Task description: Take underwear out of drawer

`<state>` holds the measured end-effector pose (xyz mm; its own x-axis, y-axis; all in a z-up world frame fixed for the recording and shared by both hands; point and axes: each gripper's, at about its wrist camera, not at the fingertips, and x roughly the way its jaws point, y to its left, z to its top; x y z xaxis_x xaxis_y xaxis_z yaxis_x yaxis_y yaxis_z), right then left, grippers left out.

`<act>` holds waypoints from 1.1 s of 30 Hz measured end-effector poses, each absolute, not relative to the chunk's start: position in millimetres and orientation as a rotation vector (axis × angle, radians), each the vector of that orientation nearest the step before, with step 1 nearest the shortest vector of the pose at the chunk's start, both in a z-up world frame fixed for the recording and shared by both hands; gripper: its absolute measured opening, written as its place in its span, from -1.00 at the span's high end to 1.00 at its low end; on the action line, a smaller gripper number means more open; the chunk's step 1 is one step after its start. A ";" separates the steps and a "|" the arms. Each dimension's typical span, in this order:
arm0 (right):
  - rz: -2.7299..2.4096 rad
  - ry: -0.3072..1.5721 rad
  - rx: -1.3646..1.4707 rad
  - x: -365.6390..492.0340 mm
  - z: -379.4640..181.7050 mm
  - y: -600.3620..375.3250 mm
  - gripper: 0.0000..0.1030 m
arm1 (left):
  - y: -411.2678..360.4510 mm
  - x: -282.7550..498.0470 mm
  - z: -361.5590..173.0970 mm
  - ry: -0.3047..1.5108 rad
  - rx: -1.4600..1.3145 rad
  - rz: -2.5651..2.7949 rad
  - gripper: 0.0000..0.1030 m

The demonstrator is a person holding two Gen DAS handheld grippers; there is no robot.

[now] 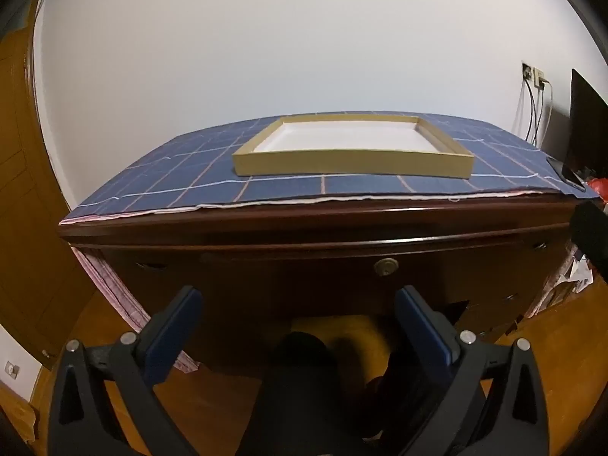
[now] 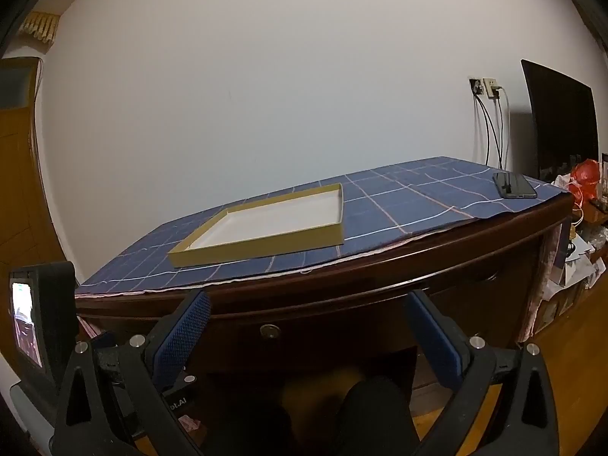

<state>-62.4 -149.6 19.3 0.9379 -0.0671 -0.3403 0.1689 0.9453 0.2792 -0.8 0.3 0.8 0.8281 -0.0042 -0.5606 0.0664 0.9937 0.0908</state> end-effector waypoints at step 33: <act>-0.153 0.349 0.337 -62.6 11.8 -166.1 -0.99 | -3.5 1.2 -8.0 0.622 0.078 -0.045 -0.99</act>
